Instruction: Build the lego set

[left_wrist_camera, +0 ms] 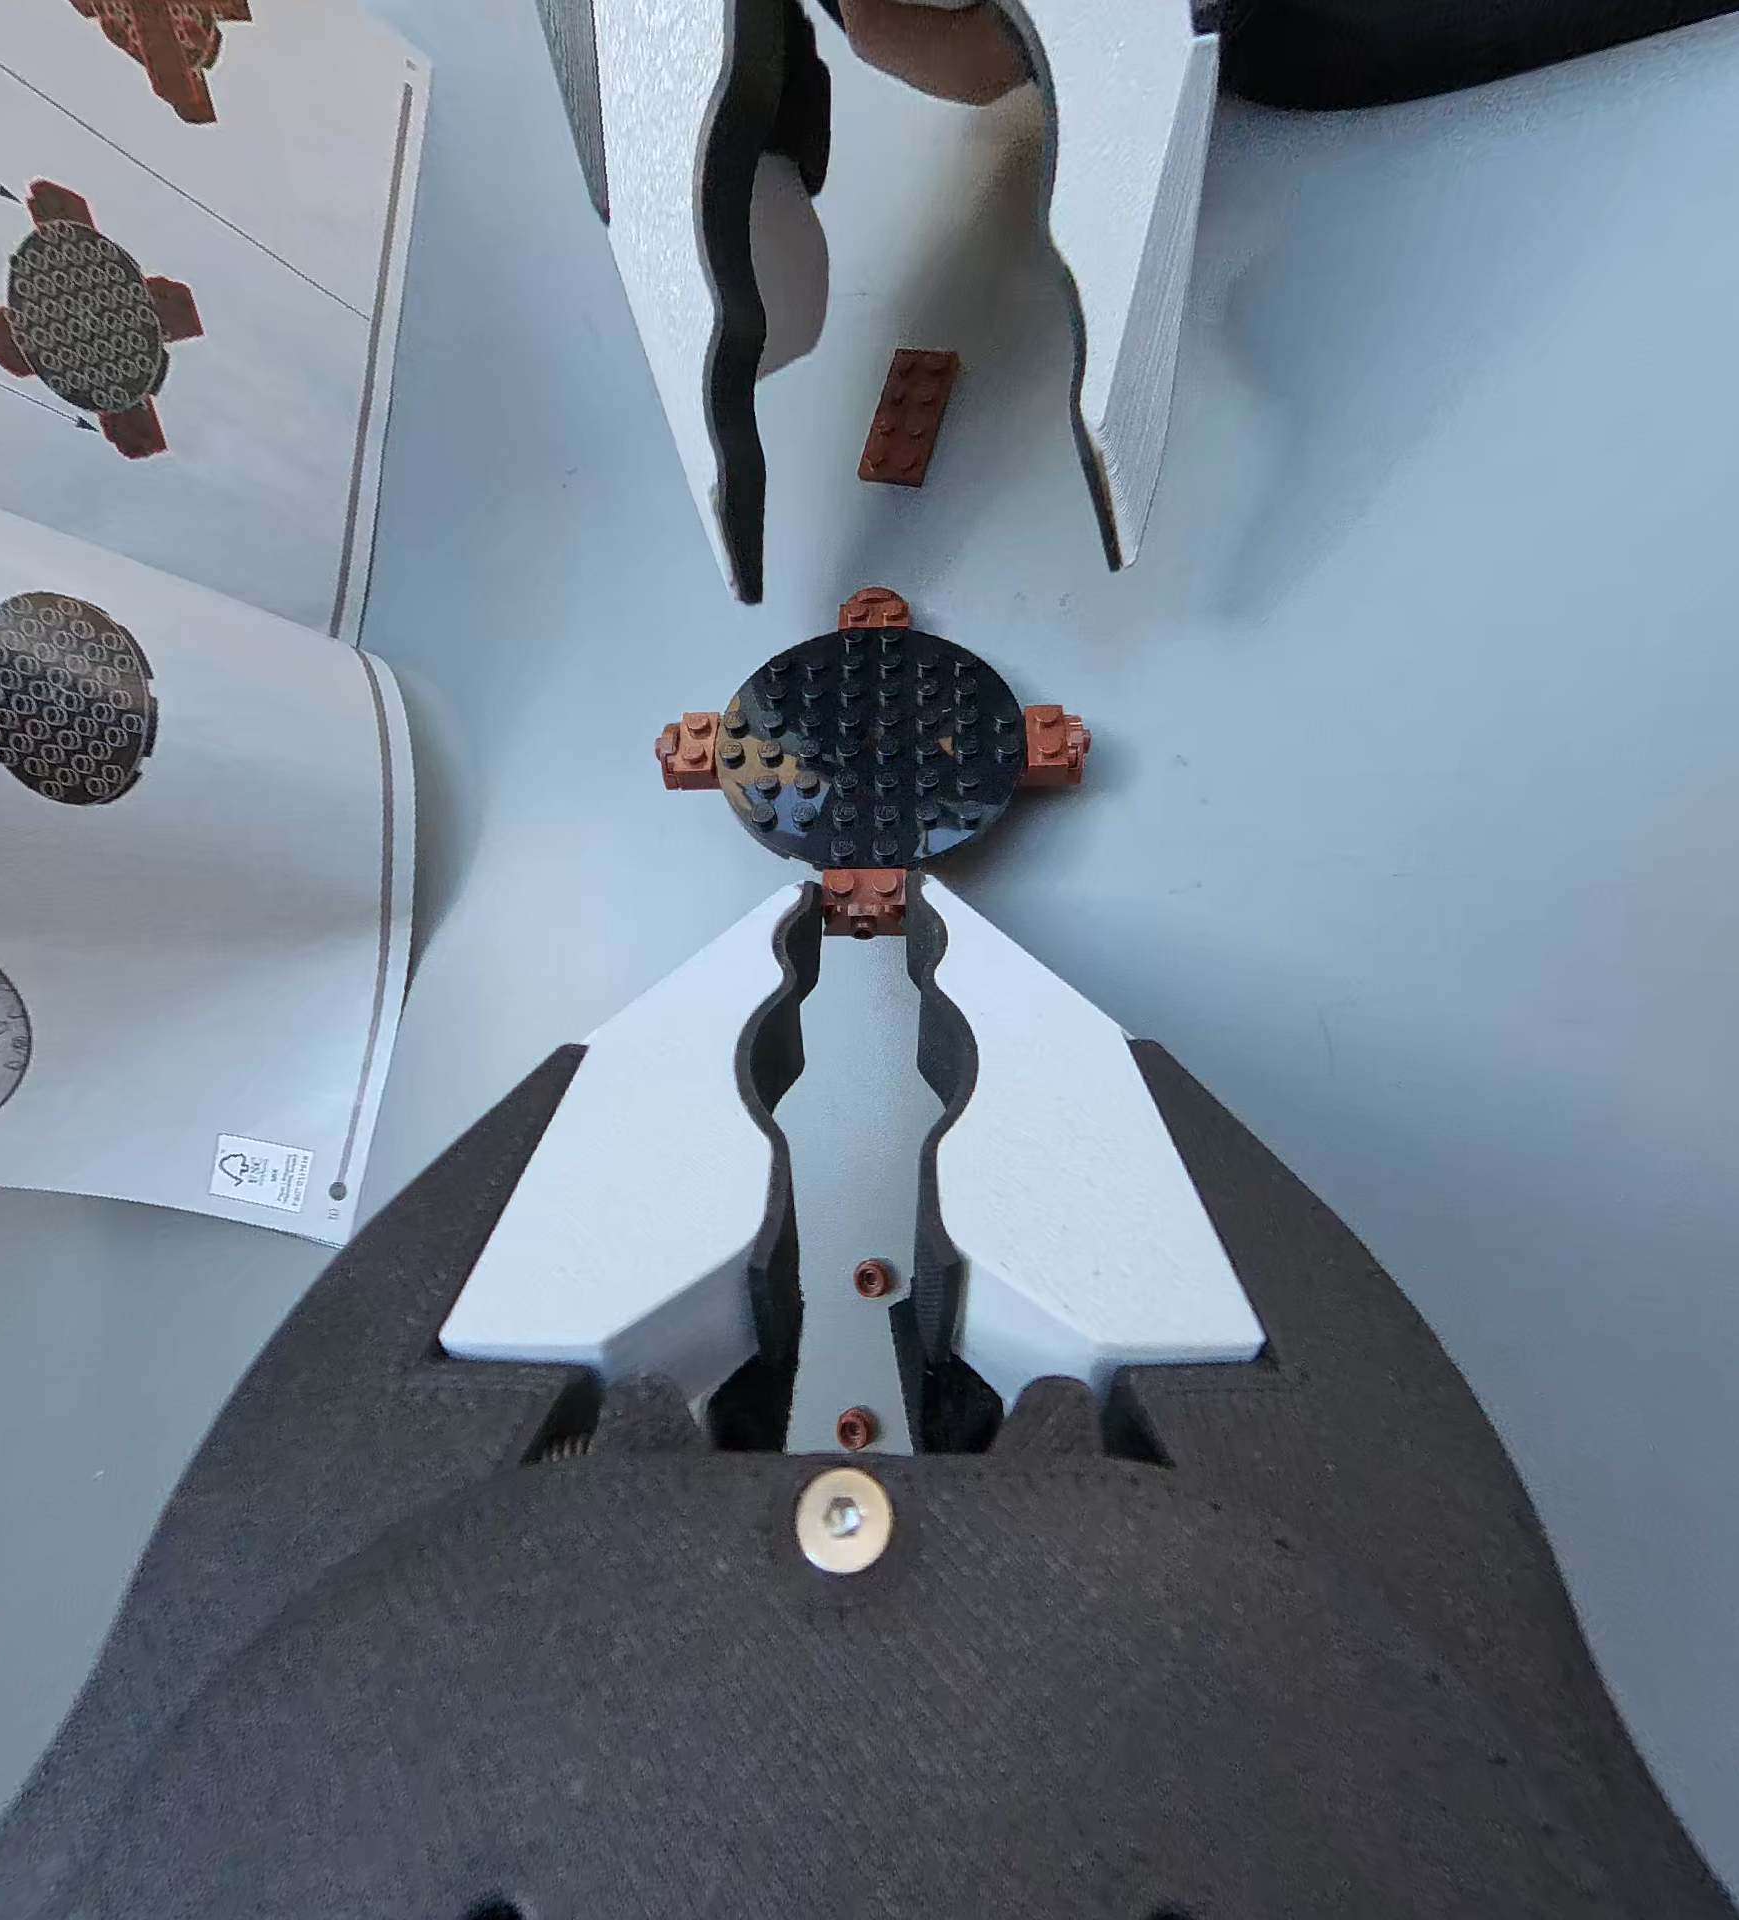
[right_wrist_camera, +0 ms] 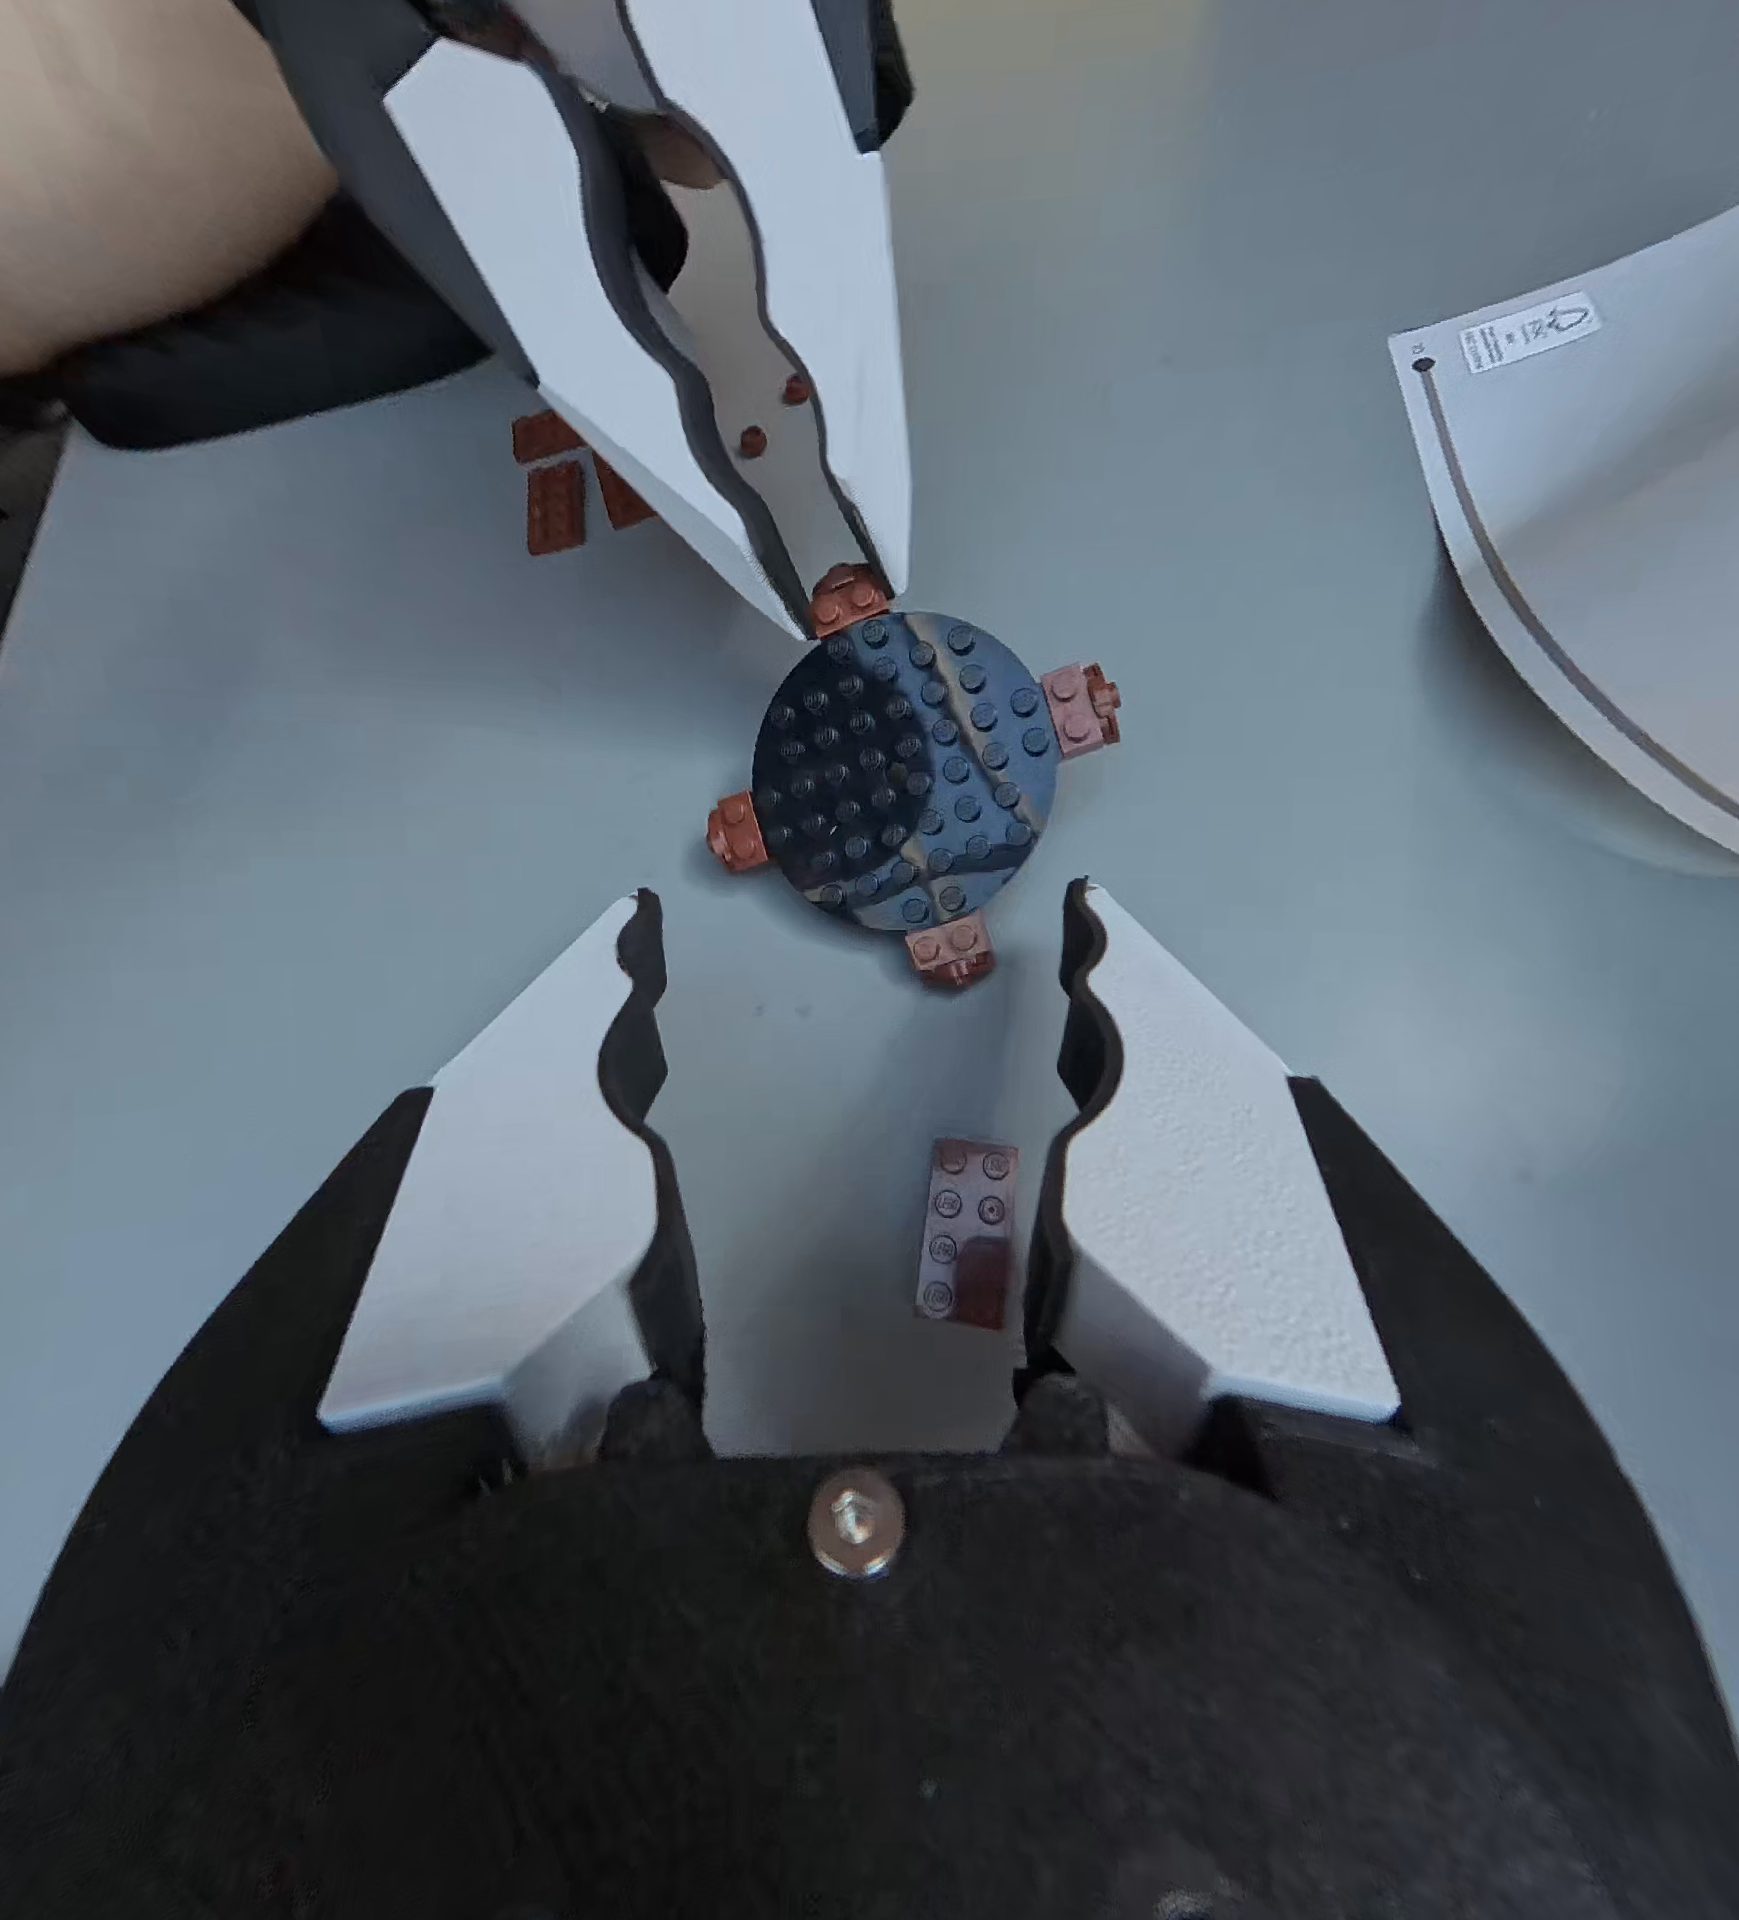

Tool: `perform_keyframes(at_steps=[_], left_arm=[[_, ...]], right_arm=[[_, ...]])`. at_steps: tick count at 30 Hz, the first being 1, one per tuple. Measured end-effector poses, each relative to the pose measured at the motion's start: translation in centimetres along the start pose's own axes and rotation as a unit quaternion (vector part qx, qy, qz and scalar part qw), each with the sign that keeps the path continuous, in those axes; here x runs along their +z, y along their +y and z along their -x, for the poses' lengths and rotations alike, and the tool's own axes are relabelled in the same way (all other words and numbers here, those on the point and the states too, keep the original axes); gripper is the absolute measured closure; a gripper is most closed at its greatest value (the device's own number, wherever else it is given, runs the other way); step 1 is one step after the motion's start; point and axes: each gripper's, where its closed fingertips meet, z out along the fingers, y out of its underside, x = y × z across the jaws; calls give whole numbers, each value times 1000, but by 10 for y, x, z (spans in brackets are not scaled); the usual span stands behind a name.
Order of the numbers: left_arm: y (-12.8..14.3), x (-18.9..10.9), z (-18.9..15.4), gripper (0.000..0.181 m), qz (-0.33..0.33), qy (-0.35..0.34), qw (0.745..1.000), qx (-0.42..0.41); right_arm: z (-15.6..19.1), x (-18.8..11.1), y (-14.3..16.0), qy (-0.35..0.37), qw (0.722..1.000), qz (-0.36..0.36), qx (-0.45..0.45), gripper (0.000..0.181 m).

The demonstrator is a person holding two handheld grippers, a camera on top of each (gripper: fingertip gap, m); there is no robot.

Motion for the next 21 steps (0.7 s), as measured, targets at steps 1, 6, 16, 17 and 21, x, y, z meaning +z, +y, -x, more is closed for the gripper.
perform_keyframes(at_steps=[1, 6, 16, 17, 21], left_arm=[[0, -1, 1, 167, 3, -8, 1000, 11], [-10, -3, -4, 167, -6, -36, 997, 74], [-17, -2, 3, 154, -33, -56, 997, 29], [-20, -3, 4, 141, -50, -41, 998, -8], [-50, -16, 2, 127, -176, 71, 968, -163]], right_arm=[[-5, 1, -3, -4, 999, -5, 31, 103], [-29, 0, -14, -54, 992, -32, 111, 117], [7, -1, -21, -267, 948, -29, 173, 178], [5, -5, -24, -266, 946, -43, 178, 178], [4, -30, -44, -292, 926, -120, 209, 178]])
